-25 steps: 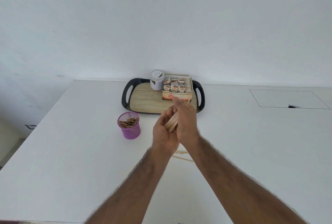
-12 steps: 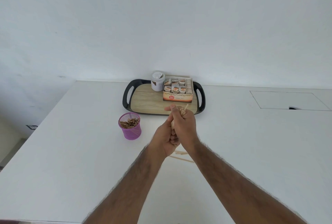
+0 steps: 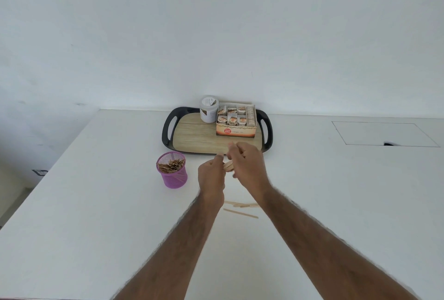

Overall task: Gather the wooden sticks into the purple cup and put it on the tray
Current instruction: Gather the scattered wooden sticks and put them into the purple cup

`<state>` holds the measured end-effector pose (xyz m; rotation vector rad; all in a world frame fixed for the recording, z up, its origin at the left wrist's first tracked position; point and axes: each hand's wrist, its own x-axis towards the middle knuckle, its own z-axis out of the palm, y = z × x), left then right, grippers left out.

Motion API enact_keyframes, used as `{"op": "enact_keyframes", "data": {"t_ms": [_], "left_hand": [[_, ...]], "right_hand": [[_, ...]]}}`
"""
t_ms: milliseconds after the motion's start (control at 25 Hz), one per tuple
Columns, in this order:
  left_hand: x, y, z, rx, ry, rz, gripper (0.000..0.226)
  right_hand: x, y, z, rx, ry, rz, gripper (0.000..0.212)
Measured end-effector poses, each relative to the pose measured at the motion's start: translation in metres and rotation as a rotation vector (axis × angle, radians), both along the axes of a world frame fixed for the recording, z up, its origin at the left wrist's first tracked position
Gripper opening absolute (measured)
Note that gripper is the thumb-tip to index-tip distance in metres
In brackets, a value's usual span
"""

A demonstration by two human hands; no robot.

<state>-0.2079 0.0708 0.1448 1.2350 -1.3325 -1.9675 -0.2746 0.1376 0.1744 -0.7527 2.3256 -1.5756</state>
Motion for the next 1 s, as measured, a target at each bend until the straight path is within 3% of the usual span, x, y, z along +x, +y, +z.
{"op": "enact_keyframes", "data": {"t_ms": [200,480,640,840,1000], "left_hand": [[0.000,0.003,0.003,-0.270,-0.105,0.018,0.040],[0.010,-0.010,0.004,-0.021,-0.098,-0.262,0.033],[0.012,-0.009,-0.001,0.010,-0.038,-0.302,0.033],[0.011,-0.010,-0.004,-0.093,-0.002,-0.268,0.028],[0.025,-0.037,0.004,-0.340,-0.159,-0.245,0.034]], "right_hand": [[-0.004,0.007,-0.007,0.195,0.065,-0.101,0.055],[-0.015,0.016,-0.025,0.092,0.028,-0.201,0.049],[-0.015,0.018,-0.035,0.105,0.091,-0.236,0.052],[-0.015,0.017,-0.037,0.075,0.054,-0.136,0.054],[-0.018,0.031,-0.065,0.124,-0.051,-0.049,0.061]]}}
